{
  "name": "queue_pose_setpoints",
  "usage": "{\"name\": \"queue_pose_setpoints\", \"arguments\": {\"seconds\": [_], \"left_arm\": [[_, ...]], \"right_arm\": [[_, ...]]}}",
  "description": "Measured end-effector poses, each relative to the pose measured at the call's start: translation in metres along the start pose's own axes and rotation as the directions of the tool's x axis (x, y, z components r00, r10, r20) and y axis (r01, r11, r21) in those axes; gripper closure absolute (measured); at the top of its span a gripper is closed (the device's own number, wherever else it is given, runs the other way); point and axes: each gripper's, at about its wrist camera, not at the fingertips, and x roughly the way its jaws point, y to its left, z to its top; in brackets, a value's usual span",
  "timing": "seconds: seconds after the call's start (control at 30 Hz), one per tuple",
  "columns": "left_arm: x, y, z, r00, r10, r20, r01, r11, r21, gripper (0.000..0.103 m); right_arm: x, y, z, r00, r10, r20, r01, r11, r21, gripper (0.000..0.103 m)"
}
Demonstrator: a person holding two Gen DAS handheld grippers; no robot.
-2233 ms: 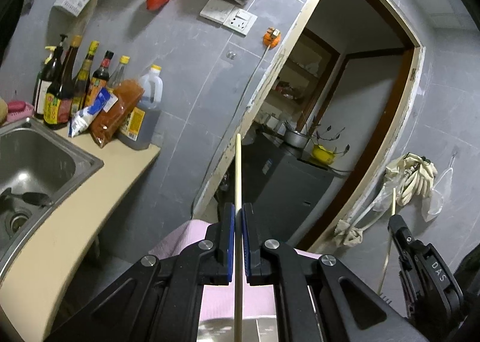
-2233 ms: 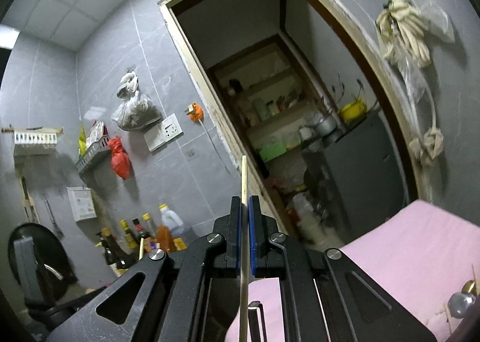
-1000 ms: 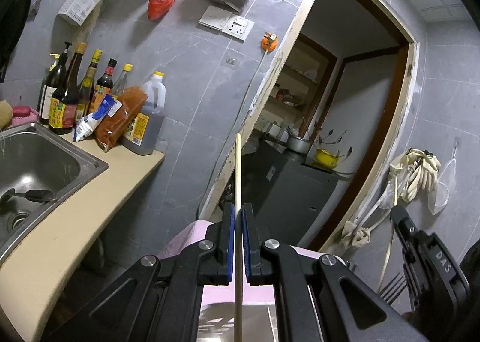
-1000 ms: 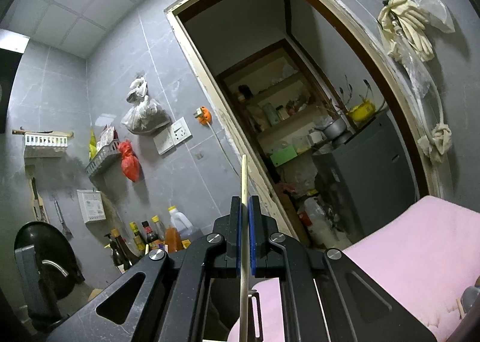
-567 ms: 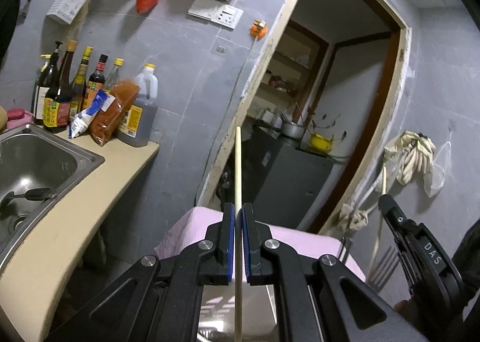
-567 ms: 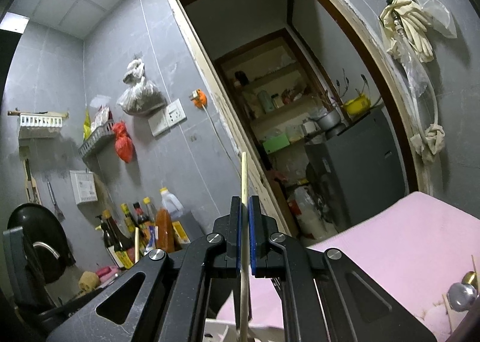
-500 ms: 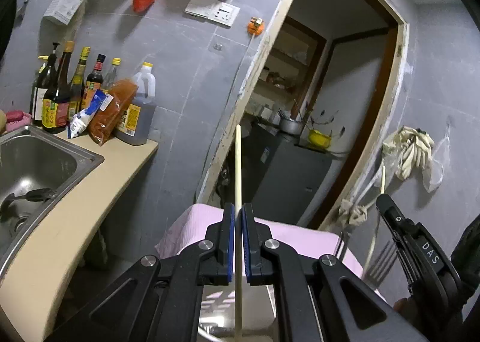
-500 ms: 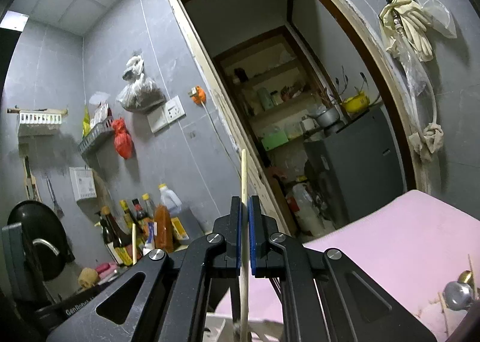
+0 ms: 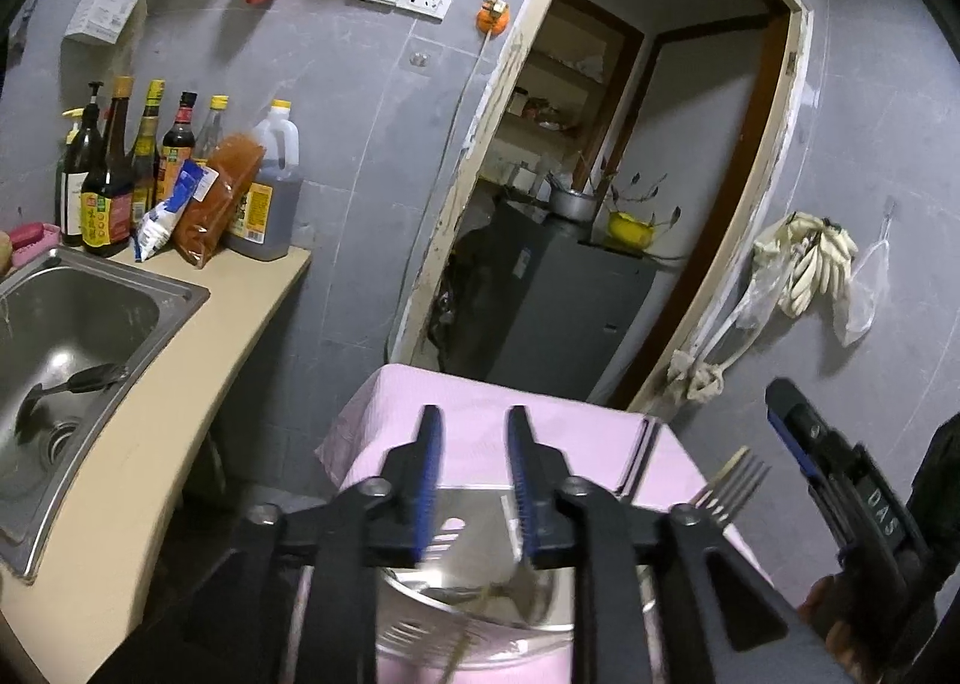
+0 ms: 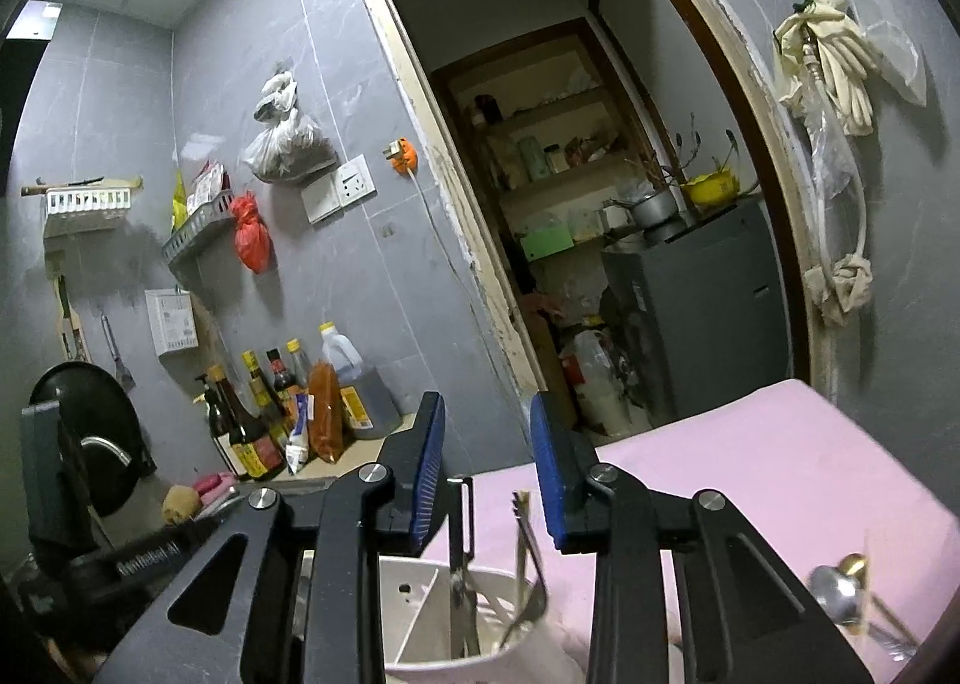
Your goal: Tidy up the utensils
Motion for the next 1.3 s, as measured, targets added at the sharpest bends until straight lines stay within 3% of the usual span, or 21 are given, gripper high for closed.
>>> {"name": "queue_pose_setpoints", "arguments": {"seconds": [0.1, 0.23, 0.3, 0.5, 0.63, 0.9, 1.3], "left_arm": [[-0.016, -0.007, 0.007, 1.000, -0.003, 0.022, 0.004, 1.000, -0.021, 0.053], [-0.035, -0.026, 0.018, 0.999, -0.002, 0.033, 0.002, 1.000, 0.004, 0.043], [-0.044, -0.037, 0.021, 0.999, -0.001, 0.047, 0.000, 1.000, 0.020, 0.027], [-0.066, -0.073, 0.026, 0.997, -0.007, 0.082, 0.002, 0.998, 0.062, 0.006], [-0.074, -0.100, 0.020, 0.995, 0.006, 0.099, -0.016, 0.994, 0.104, 0.002], [-0.082, -0.148, -0.006, 0.991, 0.035, 0.130, -0.061, 0.978, 0.200, 0.001], [-0.049, -0.196, -0.061, 0.998, 0.059, 0.016, -0.061, 0.971, 0.230, 0.001]], "right_arm": [[-0.015, -0.001, 0.012, 1.000, -0.019, -0.010, 0.019, 1.000, -0.019, 0.062], [-0.038, -0.008, 0.031, 0.998, -0.053, -0.023, 0.052, 0.998, -0.048, 0.048], [-0.051, -0.012, 0.041, 0.997, -0.075, -0.024, 0.074, 0.995, -0.066, 0.036], [-0.088, -0.029, 0.066, 0.990, -0.140, -0.015, 0.137, 0.984, -0.111, 0.012], [-0.109, -0.044, 0.079, 0.983, -0.182, -0.010, 0.179, 0.974, -0.139, 0.001], [-0.139, -0.085, 0.092, 0.968, -0.249, -0.015, 0.243, 0.955, -0.169, 0.001], [-0.127, -0.171, 0.079, 0.951, -0.283, -0.124, 0.262, 0.952, -0.158, 0.002]]}}
